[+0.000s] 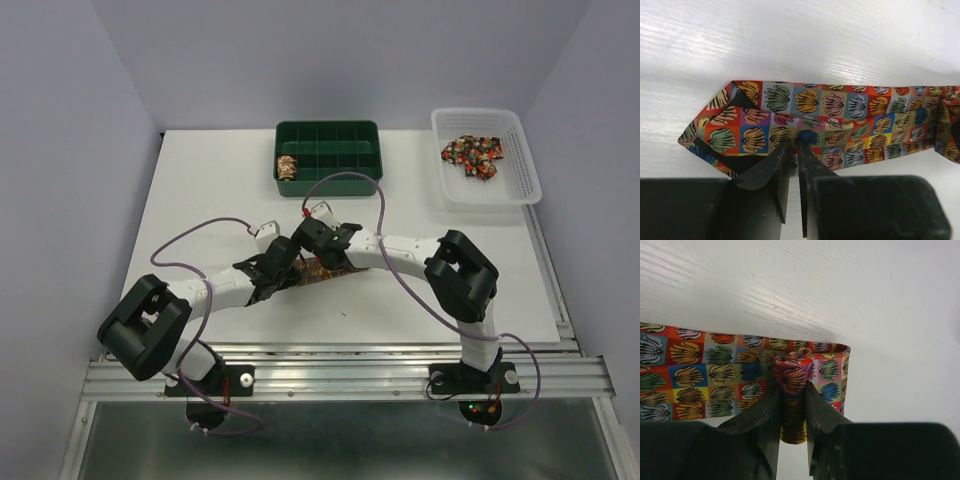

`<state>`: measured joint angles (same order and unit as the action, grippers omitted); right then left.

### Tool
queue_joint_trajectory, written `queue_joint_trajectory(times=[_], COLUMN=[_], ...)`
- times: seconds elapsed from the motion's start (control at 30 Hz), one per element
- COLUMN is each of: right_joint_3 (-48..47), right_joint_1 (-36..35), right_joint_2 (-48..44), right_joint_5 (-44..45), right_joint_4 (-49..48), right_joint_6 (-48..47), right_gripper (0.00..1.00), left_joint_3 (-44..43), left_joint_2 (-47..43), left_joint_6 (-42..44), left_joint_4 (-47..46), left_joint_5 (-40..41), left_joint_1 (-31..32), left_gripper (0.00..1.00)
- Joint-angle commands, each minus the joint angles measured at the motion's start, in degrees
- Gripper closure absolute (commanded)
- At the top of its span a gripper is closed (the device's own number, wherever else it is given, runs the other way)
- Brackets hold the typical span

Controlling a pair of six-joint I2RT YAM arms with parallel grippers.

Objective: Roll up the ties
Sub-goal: Roll the tie

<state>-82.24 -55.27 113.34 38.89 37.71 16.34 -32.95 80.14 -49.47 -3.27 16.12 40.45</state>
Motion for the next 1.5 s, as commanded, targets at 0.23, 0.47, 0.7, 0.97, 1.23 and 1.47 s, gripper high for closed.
queue_joint_trajectory(times=[0.23, 0.47, 0.7, 0.97, 1.23, 1.47], right_joint_3=[-1.0, 0.32, 2.34, 3.4, 6.73, 14.02], right_joint_1=[-1.86, -1.86, -1.86, -1.43, 2.08, 7.53], right_joint_2=[1.71, 1.1, -0.84, -1.63, -3.65, -8.74], right_joint_5=[-4.78, -6.37, -10.59, -13.84, -17.52, -25.16], right_joint_4=[-3.6, -5.45, -8.44, -10.56, -13.97, -21.27], right_joint_6=[4.93, 7.03, 8.45, 11.26, 17.49, 25.58], right_gripper=[0.9, 0.75, 0.61, 0.46, 0.41, 0.36], left_joint_3=[1.31, 1.84, 2.19, 2.28, 2.63, 4.03], left_joint_2=[-3.5, -5.78, -6.84, -7.28, -9.03, -10.09], left_joint_6=[-0.89, -0.98, -0.97, -1.33, -2.38, -4.4], left_joint_4=[1.16, 1.16, 1.25, 1.33, 0.37, -4.2], left_joint_5=[0.14, 0.32, 0.23, 0.32, 0.23, -1.88], left_joint_1=[-0.19, -0.19, -0.19, -0.19, -0.19, -0.11], left_gripper=[0.77, 0.77, 0.77, 0.77, 0.77, 0.78])
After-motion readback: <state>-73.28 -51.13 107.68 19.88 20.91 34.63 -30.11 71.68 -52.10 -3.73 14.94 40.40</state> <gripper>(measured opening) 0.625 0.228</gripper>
